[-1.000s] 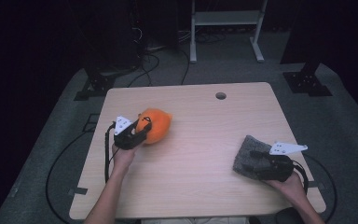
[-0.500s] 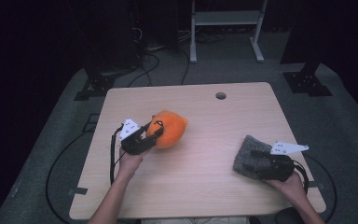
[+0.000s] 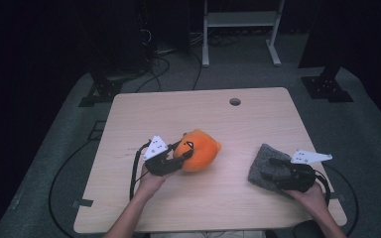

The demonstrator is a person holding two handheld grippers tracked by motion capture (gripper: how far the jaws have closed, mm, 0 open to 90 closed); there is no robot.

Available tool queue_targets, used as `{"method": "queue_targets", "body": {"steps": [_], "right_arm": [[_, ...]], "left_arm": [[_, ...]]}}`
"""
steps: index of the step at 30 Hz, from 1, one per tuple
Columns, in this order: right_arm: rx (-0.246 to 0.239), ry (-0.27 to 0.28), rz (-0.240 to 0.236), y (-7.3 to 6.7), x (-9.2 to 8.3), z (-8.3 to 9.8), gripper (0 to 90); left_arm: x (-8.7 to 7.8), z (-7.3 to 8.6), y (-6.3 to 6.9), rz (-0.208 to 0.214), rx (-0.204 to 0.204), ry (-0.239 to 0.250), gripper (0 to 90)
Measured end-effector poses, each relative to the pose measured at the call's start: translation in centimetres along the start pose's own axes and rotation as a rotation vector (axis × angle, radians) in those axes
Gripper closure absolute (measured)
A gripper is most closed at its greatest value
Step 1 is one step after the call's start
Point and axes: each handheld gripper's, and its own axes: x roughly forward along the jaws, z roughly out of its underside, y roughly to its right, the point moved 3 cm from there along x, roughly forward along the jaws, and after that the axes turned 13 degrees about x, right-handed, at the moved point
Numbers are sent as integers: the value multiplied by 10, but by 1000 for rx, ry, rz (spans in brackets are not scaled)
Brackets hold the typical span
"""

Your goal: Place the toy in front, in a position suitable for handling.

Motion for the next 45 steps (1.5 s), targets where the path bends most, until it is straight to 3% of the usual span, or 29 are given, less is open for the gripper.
{"method": "queue_targets", "body": {"steps": [10,21,29,32,34,36,39,41,45], "right_arm": [[-1,-3,44,13,2,-6,297],[-33,-152,127,24,31,-12,323],[-32,-227,168,32,43,-6,344],[-30,-250,182,34,47,-3,361],[-35,-258,193,33,48,-2,377],[-42,-256,210,32,50,1,405],[-55,-251,227,32,49,2,486],[-48,-246,229,32,48,1,649],[-45,-249,233,33,46,1,735]], "left_arm": [[8,2,26,119,58,-6,501],[15,12,49,225,100,-35,486],[12,16,50,250,103,-37,451],[11,15,49,247,108,-41,374],[10,14,48,238,97,-37,271],[5,11,46,240,74,1,208],[-1,8,43,239,61,20,154],[-4,8,43,233,62,27,136],[-8,8,45,224,57,32,107]]}}
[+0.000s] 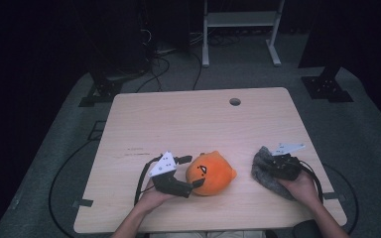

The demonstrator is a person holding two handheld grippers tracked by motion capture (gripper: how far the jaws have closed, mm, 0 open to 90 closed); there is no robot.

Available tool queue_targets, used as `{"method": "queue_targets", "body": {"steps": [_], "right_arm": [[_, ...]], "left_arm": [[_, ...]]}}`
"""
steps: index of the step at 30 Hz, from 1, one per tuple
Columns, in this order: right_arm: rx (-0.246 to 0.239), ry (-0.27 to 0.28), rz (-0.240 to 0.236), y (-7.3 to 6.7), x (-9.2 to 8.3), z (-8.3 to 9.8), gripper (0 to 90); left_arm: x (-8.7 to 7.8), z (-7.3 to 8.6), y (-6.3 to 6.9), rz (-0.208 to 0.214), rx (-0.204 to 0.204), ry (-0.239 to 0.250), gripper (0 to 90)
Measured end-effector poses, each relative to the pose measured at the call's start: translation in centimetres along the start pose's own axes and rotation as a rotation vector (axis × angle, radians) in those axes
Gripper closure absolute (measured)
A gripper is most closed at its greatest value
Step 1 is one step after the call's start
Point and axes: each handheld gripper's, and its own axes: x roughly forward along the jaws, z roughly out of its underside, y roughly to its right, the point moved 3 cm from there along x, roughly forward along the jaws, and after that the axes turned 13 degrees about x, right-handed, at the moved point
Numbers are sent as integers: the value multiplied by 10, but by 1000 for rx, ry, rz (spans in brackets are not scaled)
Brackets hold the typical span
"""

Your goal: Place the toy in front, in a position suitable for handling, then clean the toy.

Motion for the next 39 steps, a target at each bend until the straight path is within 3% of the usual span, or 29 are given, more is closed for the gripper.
{"method": "queue_targets", "body": {"steps": [6,10,11,13,17,20,25,30,35,39], "right_arm": [[2,4,-21,1,-6,-1,790],[8,119,-136,-9,-28,-7,791],[6,150,-178,-15,-35,-9,791],[-22,181,-208,-25,-44,-12,791],[-53,244,-270,-44,-58,-18,791],[-80,265,-307,-59,-60,-23,791],[-165,276,-392,-97,-51,-33,790],[-261,238,-402,-129,-26,-42,790],[-303,212,-350,-132,-15,-40,790],[-279,202,-332,-120,-16,-32,791]], "left_arm": [[2,2,4,-11,38,-26,105],[7,6,3,-26,54,-63,106],[8,8,2,-34,53,-81,125],[10,12,1,-32,45,-105,140],[12,15,1,-22,64,-120,256],[14,17,0,-28,66,-140,316],[16,18,-2,-16,72,-143,362],[16,20,-5,-18,57,-147,372],[15,20,-8,-9,53,-157,372],[16,20,-7,-3,61,-153,369]]}}
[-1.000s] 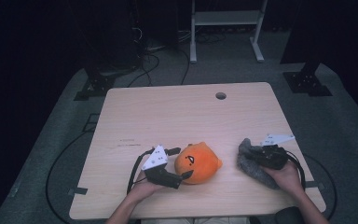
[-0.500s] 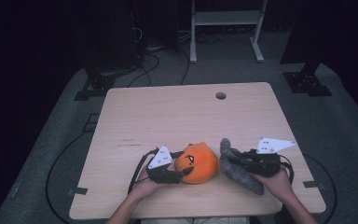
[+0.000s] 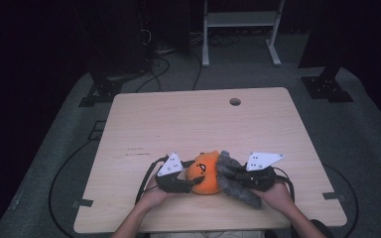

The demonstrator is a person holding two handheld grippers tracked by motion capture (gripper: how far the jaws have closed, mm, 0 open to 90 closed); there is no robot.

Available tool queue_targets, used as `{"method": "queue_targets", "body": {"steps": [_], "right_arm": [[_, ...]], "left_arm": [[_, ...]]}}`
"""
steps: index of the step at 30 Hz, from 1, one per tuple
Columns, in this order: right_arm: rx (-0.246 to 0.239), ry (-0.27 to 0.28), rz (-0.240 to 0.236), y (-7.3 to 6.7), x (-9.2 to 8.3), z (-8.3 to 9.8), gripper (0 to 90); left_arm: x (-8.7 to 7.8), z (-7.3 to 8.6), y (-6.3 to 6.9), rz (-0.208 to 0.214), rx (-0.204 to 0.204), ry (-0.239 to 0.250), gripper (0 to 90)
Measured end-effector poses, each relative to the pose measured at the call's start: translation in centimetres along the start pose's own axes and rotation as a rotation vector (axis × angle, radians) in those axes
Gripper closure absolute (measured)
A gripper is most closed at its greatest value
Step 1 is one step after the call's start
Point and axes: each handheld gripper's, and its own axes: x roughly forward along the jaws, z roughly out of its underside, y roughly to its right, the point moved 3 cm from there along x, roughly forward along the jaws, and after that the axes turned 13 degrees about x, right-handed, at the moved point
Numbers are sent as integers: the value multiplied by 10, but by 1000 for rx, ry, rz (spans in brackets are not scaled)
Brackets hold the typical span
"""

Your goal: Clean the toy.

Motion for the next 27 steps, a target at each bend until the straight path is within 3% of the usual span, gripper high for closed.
{"method": "queue_targets", "body": {"steps": [6,10,18,20,24,27], "right_arm": [[64,-29,35,16,-12,19,791],[85,-23,53,20,-20,21,790],[73,33,-30,12,-15,-3,787],[72,20,-44,13,-8,-8,787],[103,0,-64,18,-2,-1,788],[125,-25,-50,24,-6,8,789]], "left_arm": [[0,1,-1,8,-1,16,335],[0,1,-1,17,-2,13,338],[1,-2,4,47,55,7,342],[1,-1,5,58,78,13,342],[-1,1,3,76,70,20,347],[-1,1,3,80,67,25,345]]}}
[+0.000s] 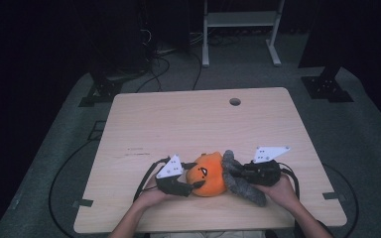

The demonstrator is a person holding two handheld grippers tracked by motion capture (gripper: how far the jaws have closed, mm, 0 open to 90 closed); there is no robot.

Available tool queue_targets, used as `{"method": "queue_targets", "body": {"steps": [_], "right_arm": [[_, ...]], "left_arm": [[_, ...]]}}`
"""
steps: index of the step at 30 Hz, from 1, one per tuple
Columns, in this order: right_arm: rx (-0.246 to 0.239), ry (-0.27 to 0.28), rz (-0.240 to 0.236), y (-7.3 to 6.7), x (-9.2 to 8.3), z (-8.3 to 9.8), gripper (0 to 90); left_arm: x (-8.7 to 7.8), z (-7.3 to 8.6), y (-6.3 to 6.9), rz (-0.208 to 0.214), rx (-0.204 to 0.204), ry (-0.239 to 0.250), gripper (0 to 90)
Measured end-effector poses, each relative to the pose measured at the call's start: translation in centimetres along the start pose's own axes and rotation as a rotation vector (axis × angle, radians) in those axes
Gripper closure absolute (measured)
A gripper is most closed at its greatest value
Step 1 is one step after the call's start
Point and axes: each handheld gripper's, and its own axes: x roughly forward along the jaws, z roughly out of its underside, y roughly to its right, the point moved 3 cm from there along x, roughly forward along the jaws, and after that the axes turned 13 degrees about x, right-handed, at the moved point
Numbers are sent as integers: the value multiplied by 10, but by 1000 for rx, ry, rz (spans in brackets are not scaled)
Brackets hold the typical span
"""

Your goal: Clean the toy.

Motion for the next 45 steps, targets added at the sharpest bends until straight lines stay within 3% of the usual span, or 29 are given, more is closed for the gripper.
{"method": "queue_targets", "body": {"steps": [5,10,11,14,16,18,22,26,28,30,33,36,38,40,44,45], "right_arm": [[33,-45,13,9,-8,11,788],[49,20,-46,6,-9,-2,788],[43,23,-50,4,-7,-5,788],[31,-7,-56,0,4,-5,788],[24,-19,-60,-3,7,-3,789],[14,-25,-63,-8,6,1,788],[1,-46,-66,-15,3,14,788],[33,-85,-56,-7,-6,23,789],[39,-79,-40,-4,-13,24,790],[55,-32,-52,-3,-21,18,789],[32,19,-66,-7,-23,-1,789],[2,9,-82,-11,-9,-17,788],[-7,-25,-82,-9,4,-21,788],[20,-22,-104,-6,11,-19,790],[63,-13,-93,2,7,-5,791],[71,-17,-86,3,6,0,791]], "left_arm": [[1,-1,0,17,0,15,341],[0,0,-1,28,-7,15,332],[0,0,-1,29,-21,16,311],[0,-6,-5,54,-137,18,156],[2,-10,-6,51,-170,13,104],[7,-10,-4,16,-139,-43,126],[7,-8,3,12,-57,-55,213],[5,-7,6,10,-35,-61,263],[4,-6,6,11,-34,-57,279],[5,-6,6,17,-22,-51,292],[8,-8,9,23,16,-47,305],[8,-8,12,26,56,-48,315],[6,-7,12,25,57,-56,318],[4,-5,11,24,43,-50,316],[6,-9,6,14,-75,-31,188],[8,-12,6,8,-86,-32,176]]}}
